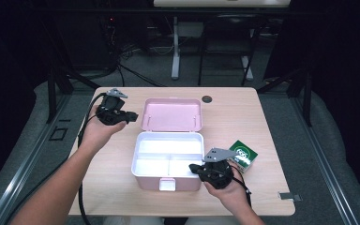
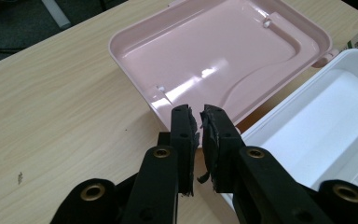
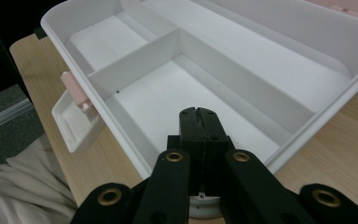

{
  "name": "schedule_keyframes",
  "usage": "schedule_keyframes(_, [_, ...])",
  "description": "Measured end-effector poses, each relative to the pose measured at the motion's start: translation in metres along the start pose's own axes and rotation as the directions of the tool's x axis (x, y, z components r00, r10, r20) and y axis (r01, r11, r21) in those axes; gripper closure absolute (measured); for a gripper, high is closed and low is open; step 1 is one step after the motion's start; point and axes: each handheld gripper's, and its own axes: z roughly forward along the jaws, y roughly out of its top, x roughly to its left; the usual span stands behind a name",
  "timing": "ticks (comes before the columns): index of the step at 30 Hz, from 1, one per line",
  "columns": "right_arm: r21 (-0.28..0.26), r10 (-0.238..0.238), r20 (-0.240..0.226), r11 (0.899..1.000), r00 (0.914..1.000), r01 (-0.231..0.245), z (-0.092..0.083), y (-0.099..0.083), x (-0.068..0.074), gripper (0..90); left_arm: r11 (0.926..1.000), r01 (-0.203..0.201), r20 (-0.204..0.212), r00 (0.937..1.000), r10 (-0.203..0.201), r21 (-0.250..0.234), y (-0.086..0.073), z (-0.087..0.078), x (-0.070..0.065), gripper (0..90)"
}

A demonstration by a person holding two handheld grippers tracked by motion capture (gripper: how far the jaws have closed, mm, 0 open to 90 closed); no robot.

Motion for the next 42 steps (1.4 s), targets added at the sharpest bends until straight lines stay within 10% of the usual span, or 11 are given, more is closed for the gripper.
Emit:
schedule_keyframes(9, [-0.001,0.002,-0.001,1.0,1.0,-0.002,0.0,0.0,0.0,90.0,0.9994,-0.031,-0.002,0.9995,0.031,0.015,-0.003,-0.006,0.002,79.9])
schedule_keyframes(19, [-0.018,0.002,0.002,1.0,1.0,-0.002,-0.002,0.002,0.001,87.8,0.9822,-0.171,0.008,0.9853,0.171,0.079,0.003,-0.014,-0.007,72.4])
schedule_keyframes(25, [-0.048,0.008,0.016,0.999,0.9998,-0.008,-0.012,0.005,-0.001,86.2,0.9588,-0.257,0.025,0.9664,0.256,0.121,0.006,-0.016,-0.018,68.4])
schedule_keyframes(42, [-0.09,0.066,0.056,0.994,0.9962,-0.061,-0.032,0.004,-0.021,80.6,0.8639,-0.452,0.106,0.892,0.44,0.222,0.018,-0.009,-0.057,65.5])
